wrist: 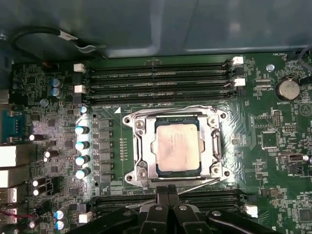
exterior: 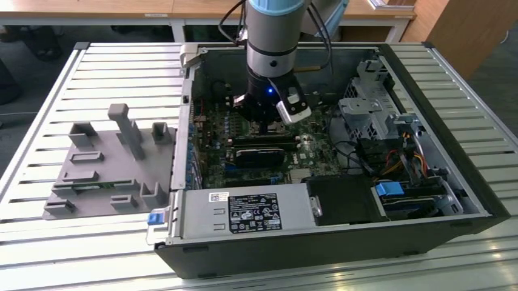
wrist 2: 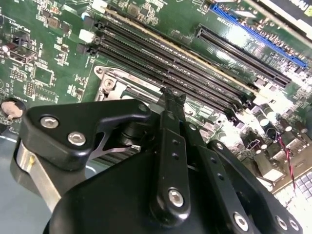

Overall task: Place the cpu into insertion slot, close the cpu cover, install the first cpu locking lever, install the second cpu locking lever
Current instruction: 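Install the second cpu locking lever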

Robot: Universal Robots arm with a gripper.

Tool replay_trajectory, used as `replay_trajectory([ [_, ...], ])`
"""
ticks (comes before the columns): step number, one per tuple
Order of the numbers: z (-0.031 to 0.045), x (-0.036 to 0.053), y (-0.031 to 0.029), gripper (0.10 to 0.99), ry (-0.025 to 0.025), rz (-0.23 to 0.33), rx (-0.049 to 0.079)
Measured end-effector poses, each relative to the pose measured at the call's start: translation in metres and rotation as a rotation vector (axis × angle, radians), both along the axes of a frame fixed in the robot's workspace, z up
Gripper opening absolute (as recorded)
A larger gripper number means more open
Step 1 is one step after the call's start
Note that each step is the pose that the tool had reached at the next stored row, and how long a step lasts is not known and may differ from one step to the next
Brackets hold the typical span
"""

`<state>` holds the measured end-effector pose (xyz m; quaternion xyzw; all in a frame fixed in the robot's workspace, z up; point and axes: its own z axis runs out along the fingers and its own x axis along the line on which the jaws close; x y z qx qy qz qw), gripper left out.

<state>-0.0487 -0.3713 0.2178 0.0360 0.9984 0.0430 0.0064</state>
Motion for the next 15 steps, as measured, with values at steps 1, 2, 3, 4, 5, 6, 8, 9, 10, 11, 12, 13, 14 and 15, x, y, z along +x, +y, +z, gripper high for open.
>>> replay_trajectory([
  [1,-0.0001,-0.0005,-0.0006,0.106,0.0,0.0,0.003],
  [2,-0.0002,-0.0011,-0.0015,0.106,-0.0001,0.0,0.008],
  [3,-0.0002,-0.0018,-0.0025,0.106,-0.0001,-0.001,0.013],
  [4,-0.0003,-0.0027,-0.0038,0.106,-0.0002,-0.001,0.018],
  [5,-0.0003,-0.0036,-0.005,0.106,-0.0001,-0.001,0.023],
  [6,-0.0003,-0.0047,-0.0063,0.106,-0.0002,-0.001,0.027],
  [8,-0.0003,-0.0069,-0.0085,0.106,-0.0001,-0.001,0.036],
  [9,-0.0003,-0.0078,-0.0092,0.106,-0.0001,-0.001,0.04],
  [10,-0.0003,-0.0087,-0.0096,0.106,-0.0001,-0.001,0.043],
  [11,-0.0005,-0.0099,-0.0099,0.106,-0.0002,-0.001,0.045],
  [12,-0.0009,-0.0112,-0.0099,0.106,-0.0002,-0.001,0.046],
  [13,-0.0016,-0.0121,-0.0098,0.106,-0.0003,-0.001,0.047],
  [14,-0.0026,-0.0127,-0.0099,0.106,-0.0002,-0.001,0.046],
  [15,-0.0039,-0.0131,-0.0099,0.106,-0.0001,-0.001,0.046],
])
